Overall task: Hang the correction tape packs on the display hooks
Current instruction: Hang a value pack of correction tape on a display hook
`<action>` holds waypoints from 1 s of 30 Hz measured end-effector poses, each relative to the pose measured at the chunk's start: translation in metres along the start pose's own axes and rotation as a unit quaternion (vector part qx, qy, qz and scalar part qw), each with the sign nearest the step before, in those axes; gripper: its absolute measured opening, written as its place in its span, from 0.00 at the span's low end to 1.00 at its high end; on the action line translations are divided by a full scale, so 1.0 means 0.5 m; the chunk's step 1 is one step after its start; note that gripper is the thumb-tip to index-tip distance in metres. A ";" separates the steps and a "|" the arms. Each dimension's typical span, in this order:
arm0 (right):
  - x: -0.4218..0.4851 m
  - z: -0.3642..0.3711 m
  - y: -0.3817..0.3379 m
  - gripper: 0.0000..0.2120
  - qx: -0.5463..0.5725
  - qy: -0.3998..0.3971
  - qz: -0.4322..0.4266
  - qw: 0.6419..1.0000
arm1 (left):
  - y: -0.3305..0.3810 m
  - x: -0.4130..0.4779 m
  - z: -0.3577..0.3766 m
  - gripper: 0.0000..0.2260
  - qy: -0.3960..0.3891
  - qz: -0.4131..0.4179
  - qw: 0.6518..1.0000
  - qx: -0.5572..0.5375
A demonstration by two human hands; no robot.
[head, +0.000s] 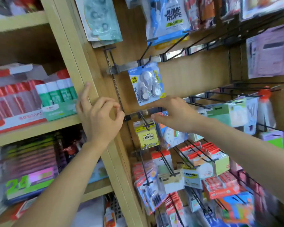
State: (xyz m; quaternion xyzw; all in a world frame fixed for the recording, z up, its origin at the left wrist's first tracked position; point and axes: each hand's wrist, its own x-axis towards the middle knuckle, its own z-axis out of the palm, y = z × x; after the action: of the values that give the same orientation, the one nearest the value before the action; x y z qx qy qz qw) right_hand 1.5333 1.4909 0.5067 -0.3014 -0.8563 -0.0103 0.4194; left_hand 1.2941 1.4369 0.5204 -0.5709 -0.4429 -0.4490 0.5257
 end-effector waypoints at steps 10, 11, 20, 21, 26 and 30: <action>-0.300 0.073 0.018 0.09 0.133 0.033 0.070 0.988 | 0.120 -0.269 -0.119 0.04 -0.248 0.009 0.955 -0.161; -0.332 0.092 0.025 0.09 0.143 0.021 0.088 0.986 | 0.135 -0.306 -0.130 0.04 -0.278 -0.003 0.946 -0.168; -0.675 0.292 0.107 0.09 0.161 -0.115 0.289 0.937 | 0.270 -0.677 -0.215 0.11 -0.514 -0.200 0.802 -0.231; -0.717 0.313 0.117 0.06 0.158 -0.132 0.311 0.928 | 0.281 -0.723 -0.222 0.12 -0.547 -0.223 0.774 -0.226; -0.888 0.381 0.134 0.07 0.139 -0.256 0.428 0.856 | 0.337 -0.905 -0.280 0.08 -0.684 -0.249 0.664 -0.172; -0.998 0.413 0.128 0.06 0.155 -0.365 0.486 0.779 | 0.384 -1.025 -0.341 0.06 -0.748 -0.337 0.544 -0.175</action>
State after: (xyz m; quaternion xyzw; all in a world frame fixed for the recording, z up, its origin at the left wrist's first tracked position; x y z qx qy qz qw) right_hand 1.6528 1.3459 -0.0039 -0.5898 -0.6748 0.4387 0.0658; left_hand 1.3688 1.2389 -0.0125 -0.5892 -0.7480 -0.0720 -0.2969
